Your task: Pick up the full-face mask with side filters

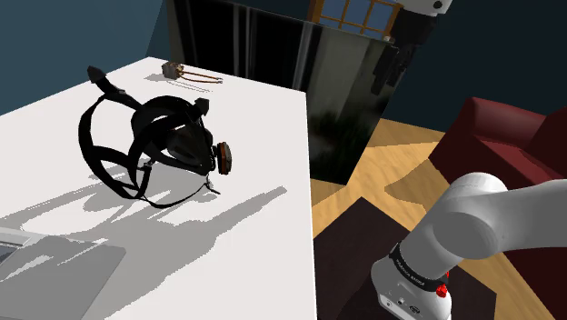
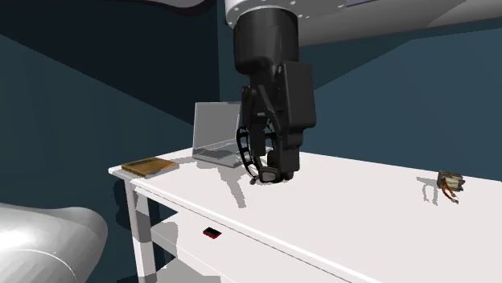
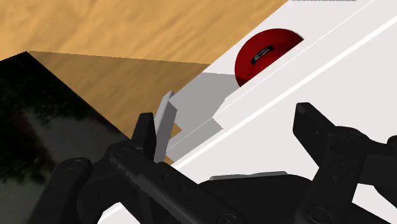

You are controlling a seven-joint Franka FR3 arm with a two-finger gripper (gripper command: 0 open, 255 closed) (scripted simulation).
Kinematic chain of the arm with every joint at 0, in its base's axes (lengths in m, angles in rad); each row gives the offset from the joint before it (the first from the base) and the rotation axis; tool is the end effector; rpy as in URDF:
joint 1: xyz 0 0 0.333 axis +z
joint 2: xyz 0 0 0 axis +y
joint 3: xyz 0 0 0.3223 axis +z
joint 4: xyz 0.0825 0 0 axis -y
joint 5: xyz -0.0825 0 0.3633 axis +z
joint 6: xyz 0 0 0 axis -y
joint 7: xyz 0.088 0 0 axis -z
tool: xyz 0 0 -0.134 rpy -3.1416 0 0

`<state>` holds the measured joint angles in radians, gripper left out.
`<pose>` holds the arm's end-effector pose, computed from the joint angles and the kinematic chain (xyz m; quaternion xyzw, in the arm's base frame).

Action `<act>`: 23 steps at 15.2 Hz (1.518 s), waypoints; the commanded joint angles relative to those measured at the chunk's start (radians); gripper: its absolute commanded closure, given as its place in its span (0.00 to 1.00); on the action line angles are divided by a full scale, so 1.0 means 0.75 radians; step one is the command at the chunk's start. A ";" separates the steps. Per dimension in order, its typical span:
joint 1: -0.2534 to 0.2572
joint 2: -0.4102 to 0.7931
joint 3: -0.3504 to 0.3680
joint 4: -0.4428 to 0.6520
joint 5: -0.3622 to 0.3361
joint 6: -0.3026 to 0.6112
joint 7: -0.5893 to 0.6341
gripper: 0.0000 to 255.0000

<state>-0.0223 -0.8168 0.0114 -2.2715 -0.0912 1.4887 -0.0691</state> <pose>0.2651 -0.0144 0.6075 0.9984 0.0228 0.0149 0.0502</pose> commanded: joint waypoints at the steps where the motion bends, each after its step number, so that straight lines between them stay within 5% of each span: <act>1: 0.000 0.000 0.000 0.000 0.000 0.000 0.000 0.00; 13: 0.086 0.267 0.324 0.177 0.199 0.072 0.338 0.00; 23: 0.118 0.618 0.594 0.479 0.228 0.120 0.635 0.00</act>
<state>0.0647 -0.3862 0.4355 -1.9445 0.0833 1.5782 0.3812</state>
